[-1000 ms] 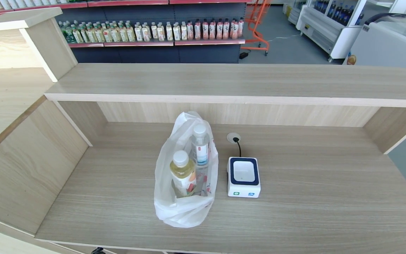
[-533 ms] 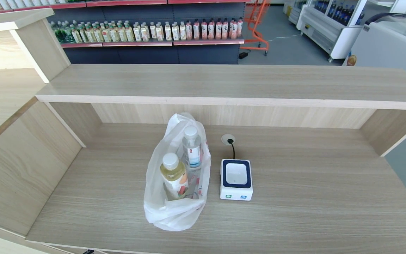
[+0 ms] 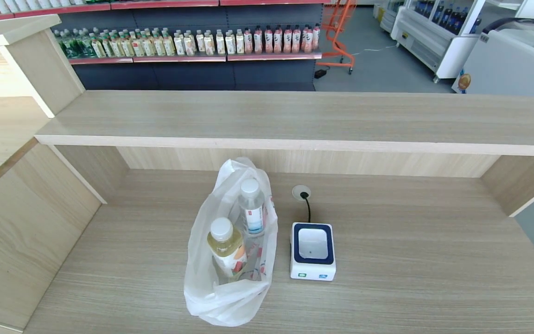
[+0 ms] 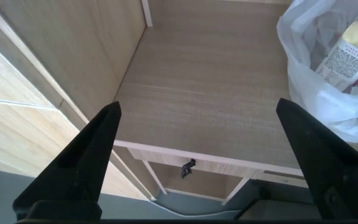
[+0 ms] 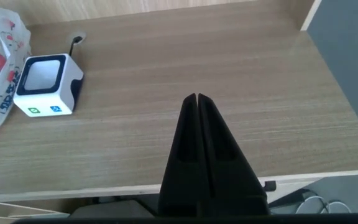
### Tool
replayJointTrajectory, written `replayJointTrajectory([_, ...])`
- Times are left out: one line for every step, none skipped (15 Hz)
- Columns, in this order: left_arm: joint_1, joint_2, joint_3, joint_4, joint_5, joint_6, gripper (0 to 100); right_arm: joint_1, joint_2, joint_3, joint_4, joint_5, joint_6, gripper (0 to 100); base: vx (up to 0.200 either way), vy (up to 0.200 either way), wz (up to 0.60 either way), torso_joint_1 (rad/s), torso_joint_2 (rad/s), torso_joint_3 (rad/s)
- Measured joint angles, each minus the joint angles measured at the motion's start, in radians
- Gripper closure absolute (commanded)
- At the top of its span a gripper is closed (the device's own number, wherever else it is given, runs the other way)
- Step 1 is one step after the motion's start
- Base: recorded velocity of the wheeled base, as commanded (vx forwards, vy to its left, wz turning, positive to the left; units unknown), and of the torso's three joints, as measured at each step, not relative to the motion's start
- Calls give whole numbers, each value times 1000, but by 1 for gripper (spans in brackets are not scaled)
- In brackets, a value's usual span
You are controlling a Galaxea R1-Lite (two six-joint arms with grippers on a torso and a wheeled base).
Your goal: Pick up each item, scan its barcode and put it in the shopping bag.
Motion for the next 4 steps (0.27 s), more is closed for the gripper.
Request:
replayJointTrajectory([-1,0,0,0,0,0,0,-1,0,0,0,0,1,100,0,0,0,0,0,0])
replayJointTrajectory([0,0,0,0,0,0,0,0,0,0,0,-1,1,100,0,0,0,0,0,0])
replayJointTrajectory([0,0,0,0,0,0,0,0,0,0,0,-1,1,100,0,0,0,0,0,0])
replayJointTrajectory([0,0,0,0,0,0,0,0,0,0,0,-1,1,100,0,0,0,0,0,0])
